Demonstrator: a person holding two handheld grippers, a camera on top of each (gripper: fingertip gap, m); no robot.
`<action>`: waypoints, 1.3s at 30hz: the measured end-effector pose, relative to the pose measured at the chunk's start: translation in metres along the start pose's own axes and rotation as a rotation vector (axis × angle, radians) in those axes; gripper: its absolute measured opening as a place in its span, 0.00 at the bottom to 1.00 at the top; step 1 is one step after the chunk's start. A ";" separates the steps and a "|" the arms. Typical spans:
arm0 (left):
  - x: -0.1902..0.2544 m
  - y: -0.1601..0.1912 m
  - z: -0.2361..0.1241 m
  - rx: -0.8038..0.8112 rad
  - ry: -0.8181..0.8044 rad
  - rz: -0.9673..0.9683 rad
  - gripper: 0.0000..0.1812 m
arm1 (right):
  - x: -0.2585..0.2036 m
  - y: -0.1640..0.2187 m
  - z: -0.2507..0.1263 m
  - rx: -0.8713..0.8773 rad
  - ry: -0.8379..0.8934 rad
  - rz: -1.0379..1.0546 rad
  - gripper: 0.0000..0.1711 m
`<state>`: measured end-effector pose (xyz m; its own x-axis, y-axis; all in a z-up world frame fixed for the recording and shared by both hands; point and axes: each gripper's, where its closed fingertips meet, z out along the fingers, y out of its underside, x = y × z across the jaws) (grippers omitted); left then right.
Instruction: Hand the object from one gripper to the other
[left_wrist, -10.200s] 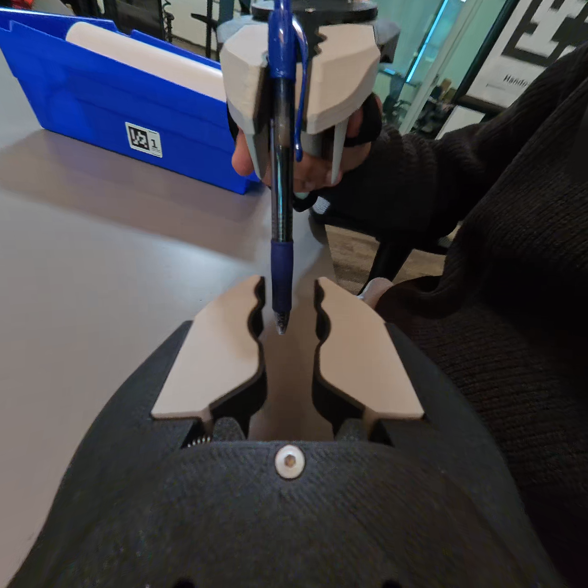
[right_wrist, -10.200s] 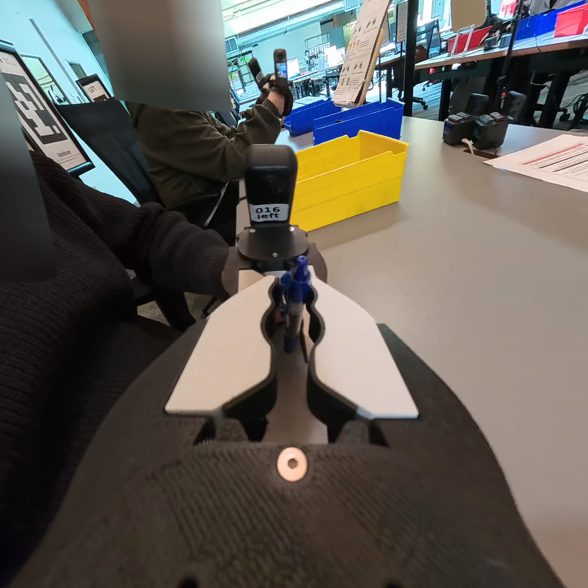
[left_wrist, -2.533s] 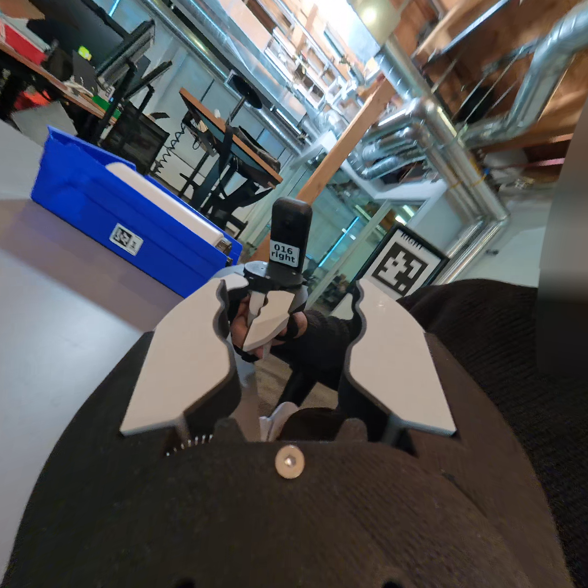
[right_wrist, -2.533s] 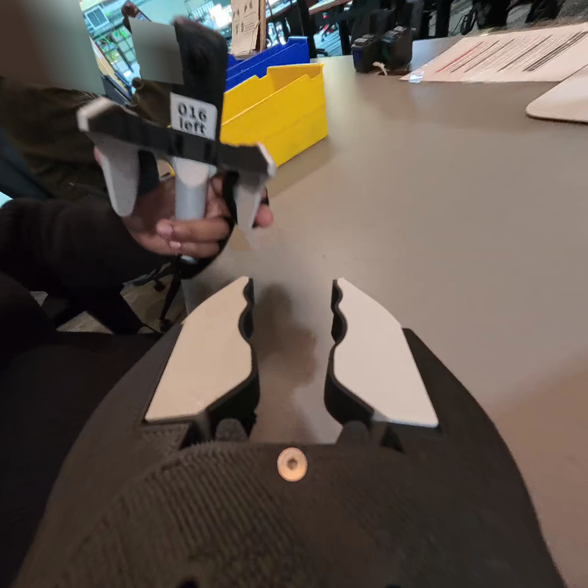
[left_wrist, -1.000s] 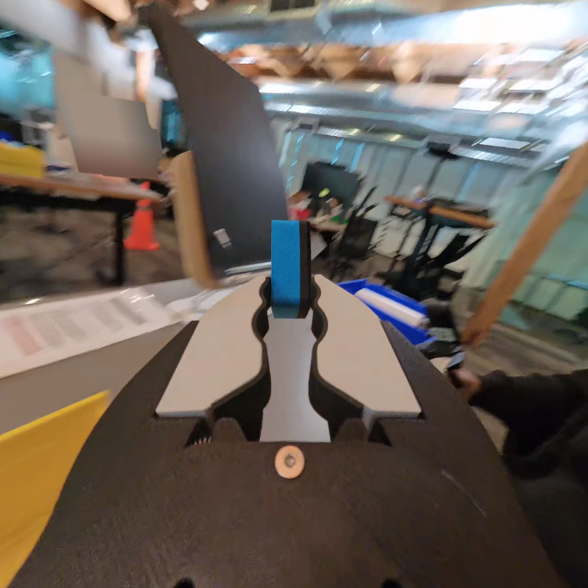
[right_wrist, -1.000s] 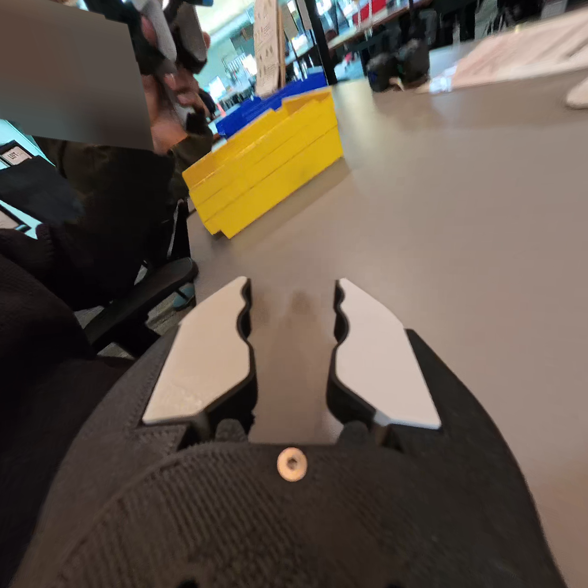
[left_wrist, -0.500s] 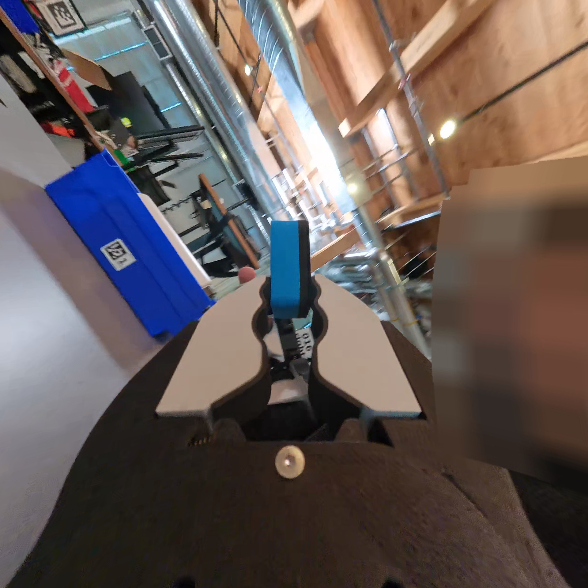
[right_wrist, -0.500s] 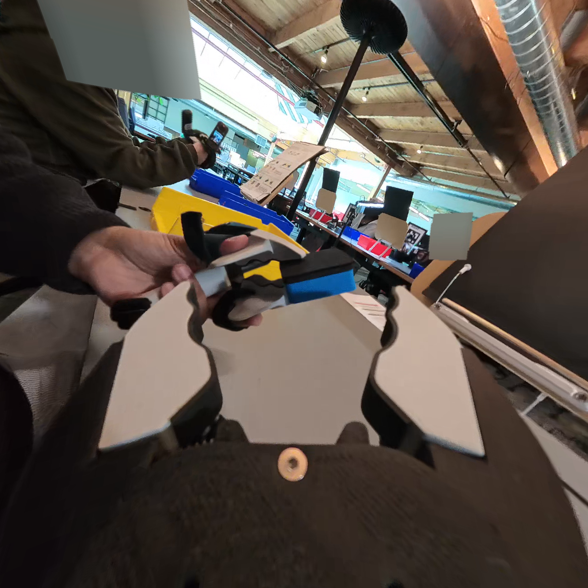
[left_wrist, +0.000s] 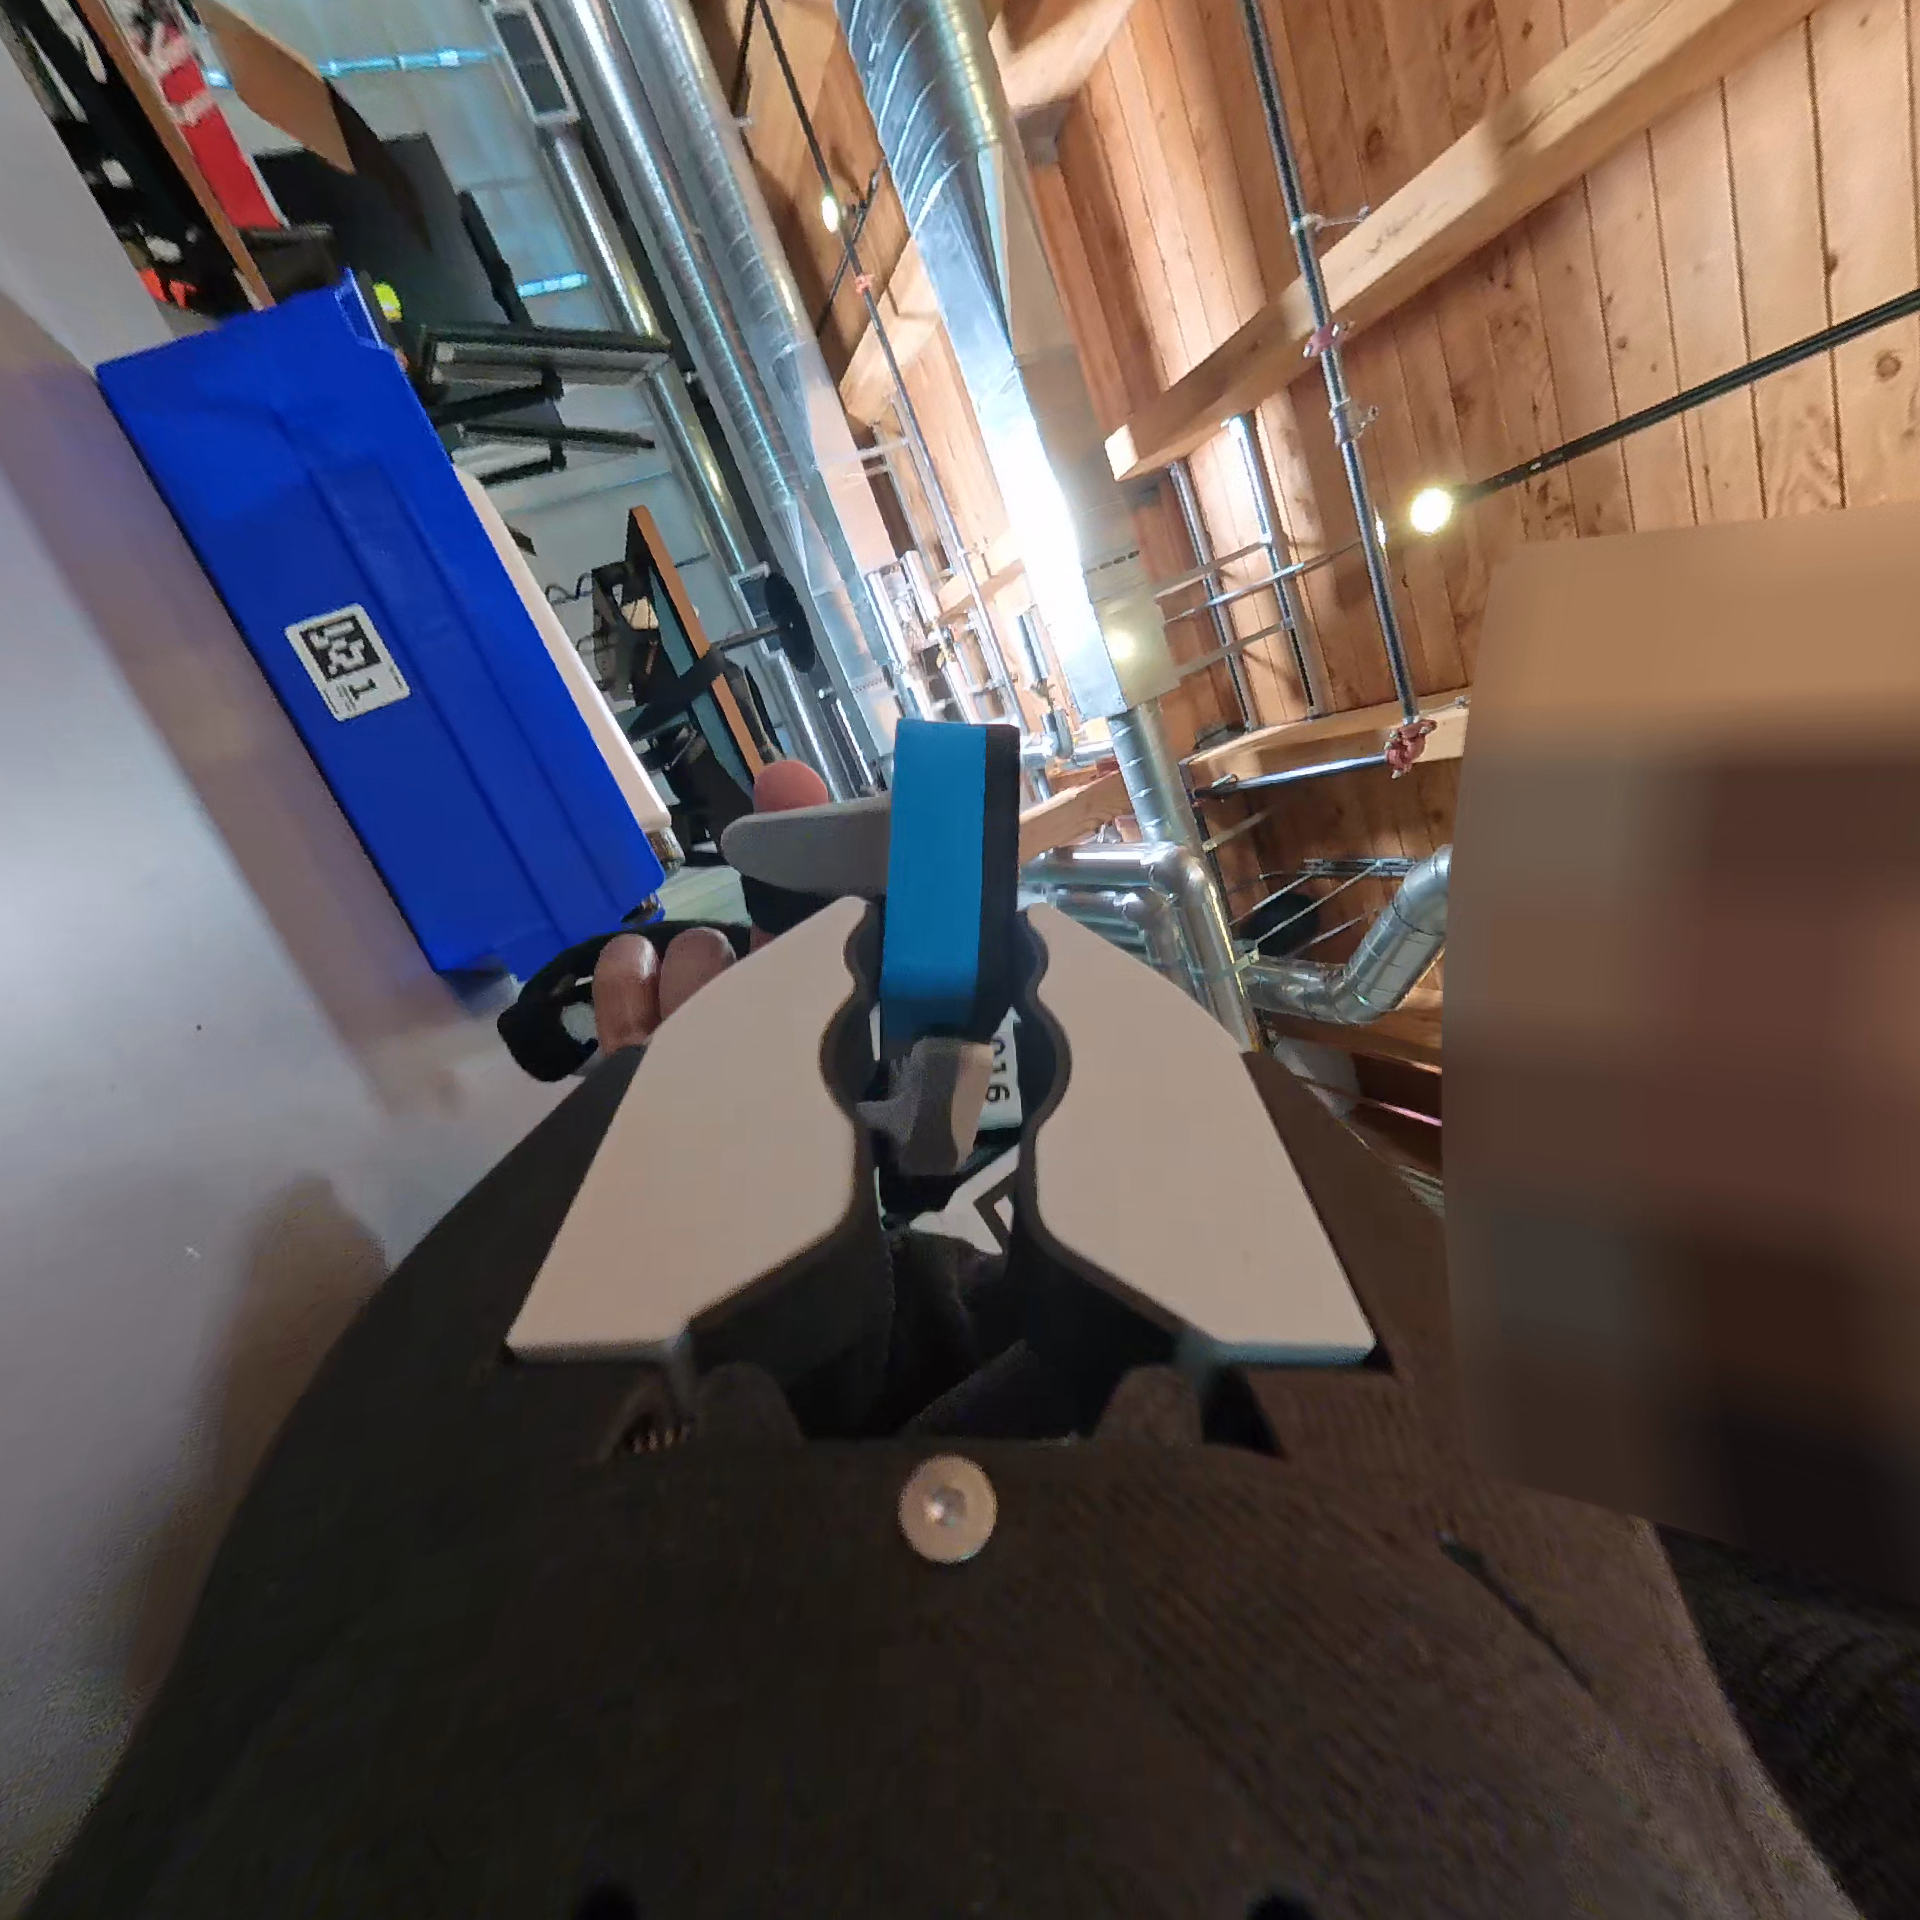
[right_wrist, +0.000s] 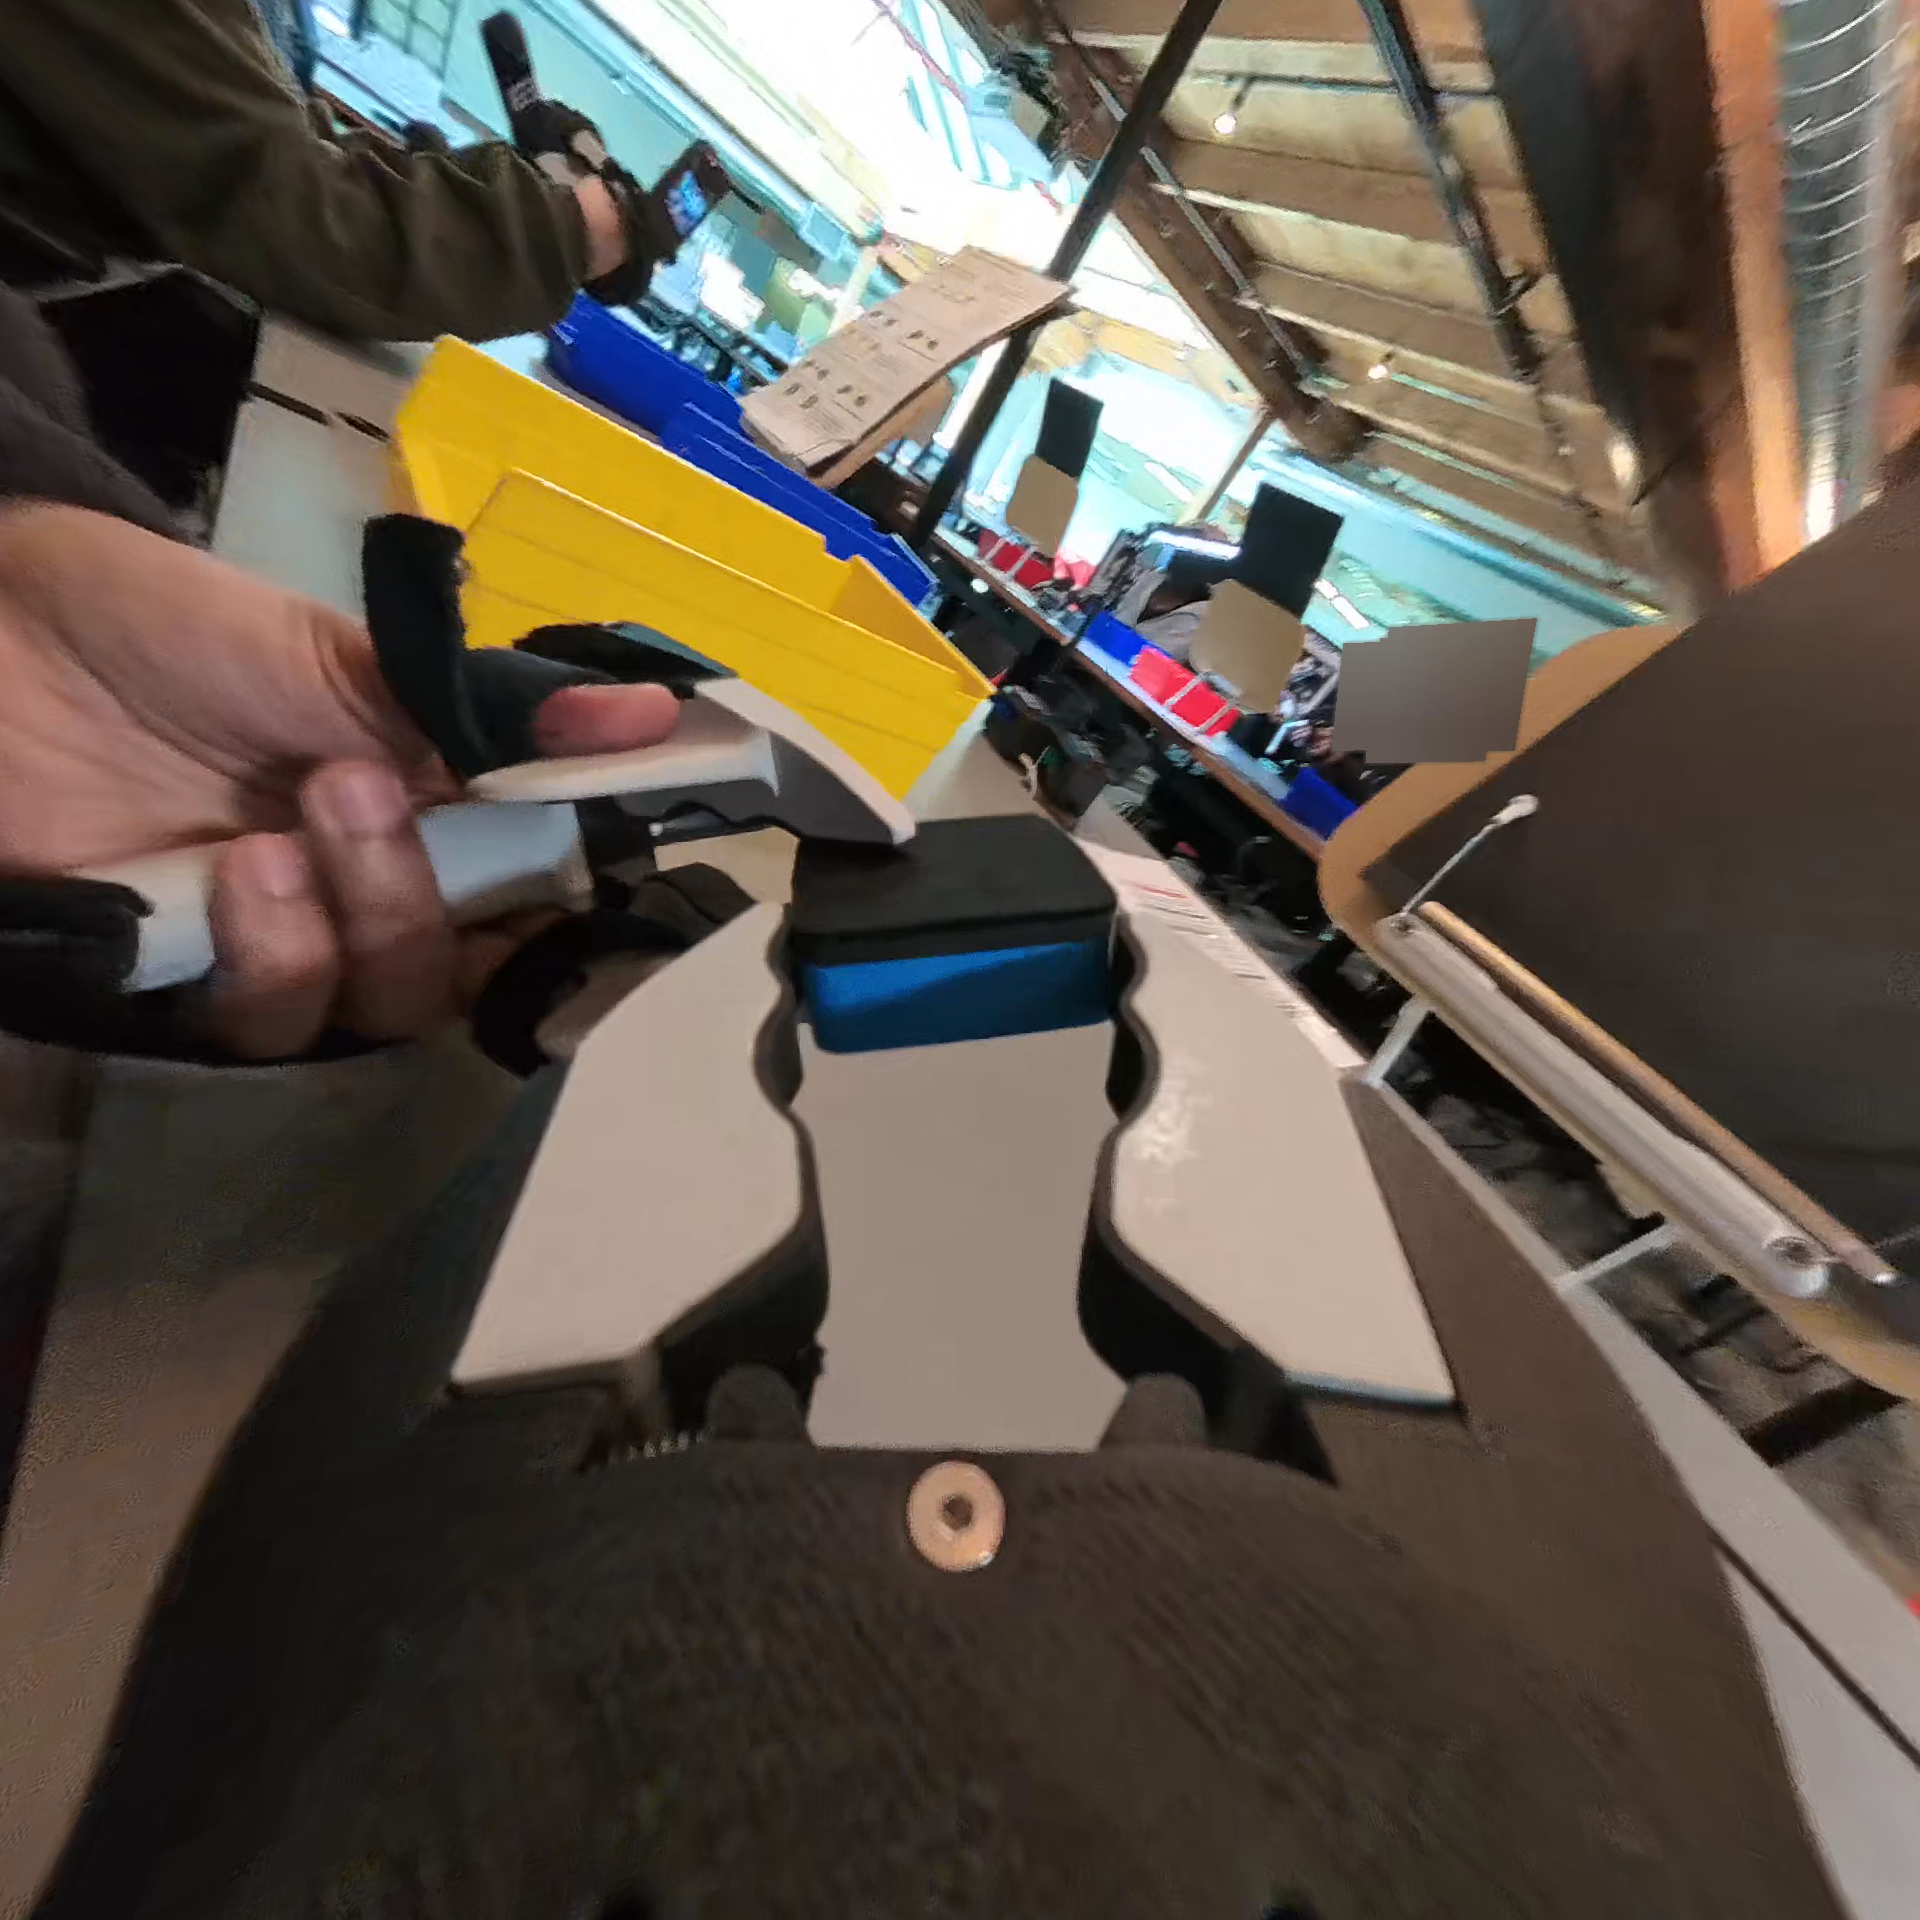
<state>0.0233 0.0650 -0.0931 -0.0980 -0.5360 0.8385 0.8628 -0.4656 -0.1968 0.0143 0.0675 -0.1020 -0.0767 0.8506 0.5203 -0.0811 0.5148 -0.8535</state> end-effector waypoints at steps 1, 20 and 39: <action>-0.001 0.003 0.001 -0.026 0.001 -0.004 0.13 | -0.001 0.001 -0.002 -0.003 -0.025 0.021 0.34; -0.007 0.006 0.007 -0.432 -0.260 1.198 0.51 | 0.016 -0.005 -0.020 0.112 -0.347 0.976 0.33; -0.004 0.025 0.000 -0.567 -0.177 1.670 0.32 | -0.013 0.008 -0.013 -0.009 -0.637 1.486 0.33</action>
<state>0.0458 0.0554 -0.1010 0.7066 -0.5917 -0.3880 -0.2871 0.2615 -0.9215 0.0280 0.0618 -0.1159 -0.4571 0.3926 -0.7981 0.4426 -0.6780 -0.5870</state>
